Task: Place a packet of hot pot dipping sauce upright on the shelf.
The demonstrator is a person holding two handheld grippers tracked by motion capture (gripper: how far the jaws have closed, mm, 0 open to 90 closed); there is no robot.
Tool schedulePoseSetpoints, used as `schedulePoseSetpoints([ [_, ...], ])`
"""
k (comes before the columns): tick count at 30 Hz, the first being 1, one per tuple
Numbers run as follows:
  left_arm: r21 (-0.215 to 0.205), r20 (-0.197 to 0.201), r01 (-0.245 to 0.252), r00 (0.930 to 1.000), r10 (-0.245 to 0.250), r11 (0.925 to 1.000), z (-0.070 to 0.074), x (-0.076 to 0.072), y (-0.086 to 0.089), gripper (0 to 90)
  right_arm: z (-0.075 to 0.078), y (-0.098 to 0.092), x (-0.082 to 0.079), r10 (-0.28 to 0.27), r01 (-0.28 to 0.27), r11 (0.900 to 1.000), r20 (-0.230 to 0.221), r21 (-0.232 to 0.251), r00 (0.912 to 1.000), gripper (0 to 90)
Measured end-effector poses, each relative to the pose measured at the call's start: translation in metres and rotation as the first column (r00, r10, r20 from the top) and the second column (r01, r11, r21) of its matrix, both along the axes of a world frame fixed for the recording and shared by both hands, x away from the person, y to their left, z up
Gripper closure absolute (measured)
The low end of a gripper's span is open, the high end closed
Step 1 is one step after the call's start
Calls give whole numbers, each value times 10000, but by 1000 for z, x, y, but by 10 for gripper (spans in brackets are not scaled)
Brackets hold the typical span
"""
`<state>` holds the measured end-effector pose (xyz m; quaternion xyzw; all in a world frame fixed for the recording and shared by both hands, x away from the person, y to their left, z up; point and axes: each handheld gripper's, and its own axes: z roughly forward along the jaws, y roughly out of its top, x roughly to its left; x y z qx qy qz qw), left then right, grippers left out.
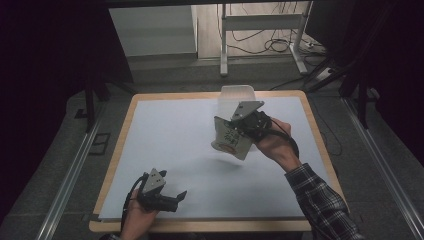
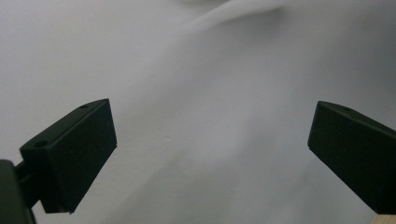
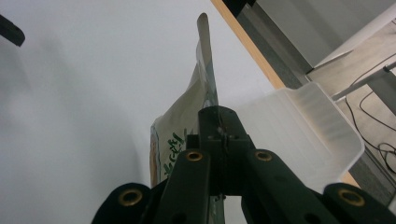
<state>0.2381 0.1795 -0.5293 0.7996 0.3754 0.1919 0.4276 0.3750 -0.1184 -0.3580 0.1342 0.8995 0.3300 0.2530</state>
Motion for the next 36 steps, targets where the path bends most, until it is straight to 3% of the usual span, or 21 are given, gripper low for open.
schedulePoseSetpoints([
  [18, 71, 70, 44, 10000, -44, 10000, 0, 0, -1, 11, 11, 31, 26, 468, -465, 9982, -77, 373, 9989, 894],
  [36, 121, 78, 81, 9999, -82, 9999, 0, 0, -1, 11, 16, 65, 54, 563, -558, 9968, -68, 565, 9984, 894],
])
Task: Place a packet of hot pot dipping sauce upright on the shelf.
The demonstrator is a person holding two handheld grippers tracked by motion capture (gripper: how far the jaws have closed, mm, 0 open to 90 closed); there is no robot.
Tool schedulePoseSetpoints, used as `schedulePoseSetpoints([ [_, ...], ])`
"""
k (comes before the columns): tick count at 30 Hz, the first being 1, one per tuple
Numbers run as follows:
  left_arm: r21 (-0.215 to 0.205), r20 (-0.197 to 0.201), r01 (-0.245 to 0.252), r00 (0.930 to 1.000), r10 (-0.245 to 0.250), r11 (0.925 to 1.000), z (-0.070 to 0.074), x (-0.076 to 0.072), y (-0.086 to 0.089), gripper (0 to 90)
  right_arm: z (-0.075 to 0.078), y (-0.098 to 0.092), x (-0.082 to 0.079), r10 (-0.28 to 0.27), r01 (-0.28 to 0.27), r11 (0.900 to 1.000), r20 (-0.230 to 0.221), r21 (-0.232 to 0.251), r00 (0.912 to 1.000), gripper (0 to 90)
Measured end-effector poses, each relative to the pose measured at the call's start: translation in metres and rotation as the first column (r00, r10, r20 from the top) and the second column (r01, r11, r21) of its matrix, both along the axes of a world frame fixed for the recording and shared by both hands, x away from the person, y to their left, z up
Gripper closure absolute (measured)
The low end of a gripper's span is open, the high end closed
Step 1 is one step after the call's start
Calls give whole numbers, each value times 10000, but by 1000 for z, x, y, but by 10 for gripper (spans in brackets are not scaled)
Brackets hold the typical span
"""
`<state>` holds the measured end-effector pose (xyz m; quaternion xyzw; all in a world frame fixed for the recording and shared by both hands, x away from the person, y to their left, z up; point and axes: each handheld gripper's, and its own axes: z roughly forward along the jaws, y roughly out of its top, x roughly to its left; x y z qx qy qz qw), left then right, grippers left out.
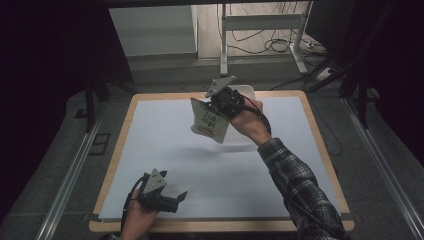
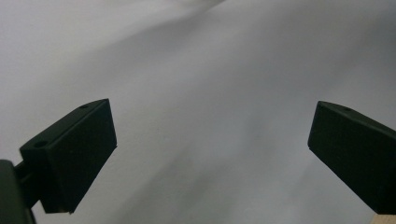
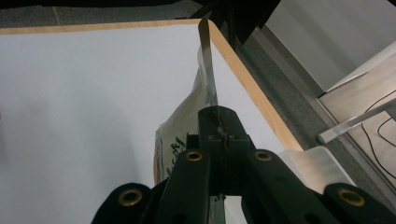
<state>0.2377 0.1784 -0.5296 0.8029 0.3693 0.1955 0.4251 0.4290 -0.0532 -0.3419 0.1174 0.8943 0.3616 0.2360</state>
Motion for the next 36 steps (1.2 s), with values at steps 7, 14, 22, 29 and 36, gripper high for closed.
schedulePoseSetpoints([
  [7, 74, -22, 53, 10000, -53, 10000, 0, 0, -1, 12, 3, 10, 11, -146, 146, 9999, 138, 7, 9998, 894],
  [14, 47, -36, 60, 10000, -60, 10000, 0, -1, -2, 12, 4, 20, 20, -166, 164, 9997, 92, 203, 9998, 894],
  [22, 76, -40, 74, 10000, -73, 9999, -1, -1, -2, 12, 2, 13, 33, -205, 203, 9998, 200, 91, 9996, 894],
  [29, 131, -39, 84, 10000, -84, 9999, -1, 0, -3, 12, 6, -1, 37, -329, 327, 9994, 158, 126, 9993, 894],
  [36, 155, -41, 82, 10000, -82, 9998, -1, 0, -3, 12, 10, -12, 38, -487, 489, 9987, 217, -118, 9986, 894],
])
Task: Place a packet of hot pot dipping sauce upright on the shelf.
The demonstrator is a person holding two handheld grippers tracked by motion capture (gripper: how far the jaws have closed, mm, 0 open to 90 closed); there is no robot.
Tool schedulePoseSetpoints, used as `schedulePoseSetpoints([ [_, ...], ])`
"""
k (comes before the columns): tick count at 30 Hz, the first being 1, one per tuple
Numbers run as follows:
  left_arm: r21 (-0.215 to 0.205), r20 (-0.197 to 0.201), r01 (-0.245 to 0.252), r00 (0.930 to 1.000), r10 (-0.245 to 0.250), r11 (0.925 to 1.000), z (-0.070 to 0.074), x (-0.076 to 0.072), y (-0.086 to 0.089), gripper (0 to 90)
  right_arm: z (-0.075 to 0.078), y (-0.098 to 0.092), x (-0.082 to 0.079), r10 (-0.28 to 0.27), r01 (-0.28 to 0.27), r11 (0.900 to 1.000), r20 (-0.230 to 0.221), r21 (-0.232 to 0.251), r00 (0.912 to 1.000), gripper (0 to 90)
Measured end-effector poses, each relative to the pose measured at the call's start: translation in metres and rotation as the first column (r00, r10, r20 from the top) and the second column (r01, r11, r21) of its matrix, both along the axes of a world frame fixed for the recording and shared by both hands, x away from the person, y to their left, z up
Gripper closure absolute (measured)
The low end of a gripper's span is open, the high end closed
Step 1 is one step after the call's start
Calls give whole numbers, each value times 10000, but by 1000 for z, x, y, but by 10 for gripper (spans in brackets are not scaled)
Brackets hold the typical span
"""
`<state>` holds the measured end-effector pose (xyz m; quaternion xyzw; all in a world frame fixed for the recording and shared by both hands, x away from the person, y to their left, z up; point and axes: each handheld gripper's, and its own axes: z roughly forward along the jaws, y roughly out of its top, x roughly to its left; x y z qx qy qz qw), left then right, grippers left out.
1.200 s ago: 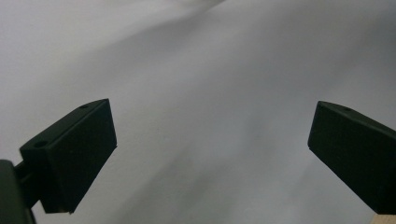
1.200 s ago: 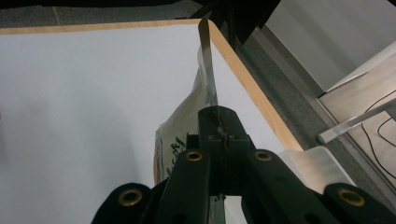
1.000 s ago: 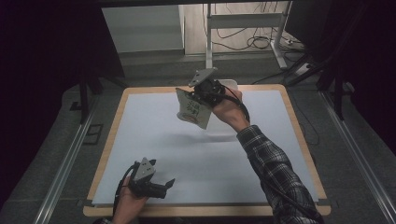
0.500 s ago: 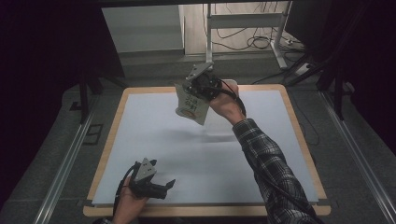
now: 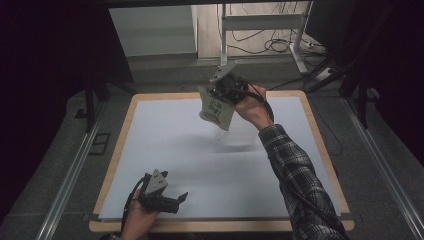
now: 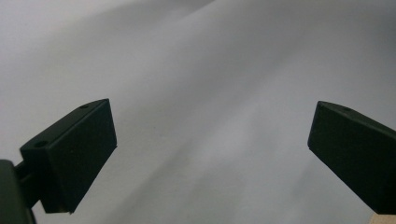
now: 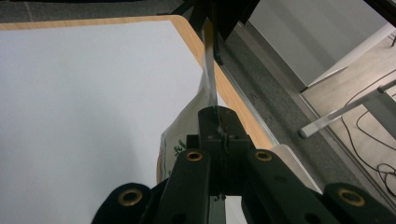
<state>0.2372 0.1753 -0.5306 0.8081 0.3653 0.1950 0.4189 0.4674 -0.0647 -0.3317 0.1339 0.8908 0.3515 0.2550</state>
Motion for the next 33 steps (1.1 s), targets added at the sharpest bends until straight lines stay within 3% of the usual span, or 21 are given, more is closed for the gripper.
schedulePoseSetpoints([
  [19, 74, -48, 5, 10000, -5, 10000, -1, 0, -1, 13, -8, -40, -5, -328, 314, 9991, -483, -293, 9983, 893],
  [33, 111, -57, -6, 10000, 6, 9999, -1, 0, -1, 13, -5, -68, -12, -566, 549, 9979, -496, -349, 9972, 892],
])
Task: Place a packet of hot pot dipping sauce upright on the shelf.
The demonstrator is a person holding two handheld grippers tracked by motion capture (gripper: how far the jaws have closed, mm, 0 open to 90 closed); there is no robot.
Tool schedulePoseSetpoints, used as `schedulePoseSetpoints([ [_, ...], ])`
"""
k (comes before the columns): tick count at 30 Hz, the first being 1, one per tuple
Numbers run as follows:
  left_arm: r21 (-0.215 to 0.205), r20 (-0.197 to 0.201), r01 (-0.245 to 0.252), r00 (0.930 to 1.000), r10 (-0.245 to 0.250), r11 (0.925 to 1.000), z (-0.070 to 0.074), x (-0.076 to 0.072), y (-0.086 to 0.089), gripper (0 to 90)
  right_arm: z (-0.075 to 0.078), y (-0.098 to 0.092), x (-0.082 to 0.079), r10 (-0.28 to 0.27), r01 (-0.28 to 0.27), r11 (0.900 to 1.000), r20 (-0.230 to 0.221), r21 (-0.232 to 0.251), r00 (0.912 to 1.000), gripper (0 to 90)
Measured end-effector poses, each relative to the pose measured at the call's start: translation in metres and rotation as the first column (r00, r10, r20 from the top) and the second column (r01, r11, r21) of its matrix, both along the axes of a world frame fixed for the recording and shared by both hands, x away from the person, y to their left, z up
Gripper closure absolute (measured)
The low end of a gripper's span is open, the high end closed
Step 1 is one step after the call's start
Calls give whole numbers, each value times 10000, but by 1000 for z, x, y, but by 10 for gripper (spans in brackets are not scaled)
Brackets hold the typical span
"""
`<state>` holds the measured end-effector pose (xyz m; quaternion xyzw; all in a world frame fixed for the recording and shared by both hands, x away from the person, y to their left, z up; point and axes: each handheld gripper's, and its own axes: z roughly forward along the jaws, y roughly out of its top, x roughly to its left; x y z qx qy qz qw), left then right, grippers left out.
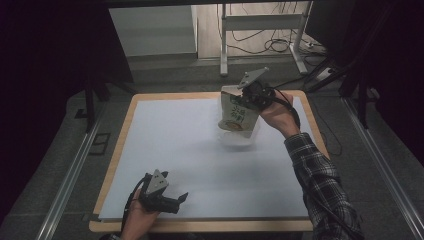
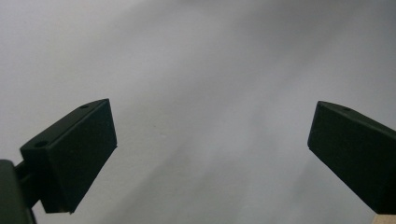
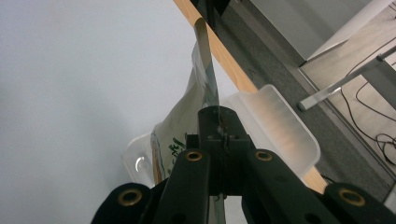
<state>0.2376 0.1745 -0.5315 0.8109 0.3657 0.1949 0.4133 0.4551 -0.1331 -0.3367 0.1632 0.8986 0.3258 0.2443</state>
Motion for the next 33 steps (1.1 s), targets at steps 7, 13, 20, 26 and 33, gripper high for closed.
schedulePoseSetpoints([
  [7, 34, -14, 2, 10000, -2, 10000, 0, 0, 0, 13, -1, -16, -2, -190, 188, 9997, -73, -142, 9998, 891],
  [13, 82, -16, 15, 10000, -15, 10000, 0, 0, -1, 13, -6, -22, -2, -267, 258, 9990, -242, -371, 9993, 889],
  [20, 82, -12, 11, 10000, -11, 10000, 0, 0, 0, 13, -20, -16, 1, -287, 258, 9977, -450, -629, 9986, 886],
  [26, 98, 1, 19, 10000, -19, 10000, 0, 0, -1, 13, -28, -18, 3, -379, 344, 9979, -651, -541, 9972, 865],
  [33, 112, 2, 29, 10000, -29, 9999, 0, 0, -1, 13, -35, -16, 4, -369, 358, 9993, -890, -129, 9954, 801],
])
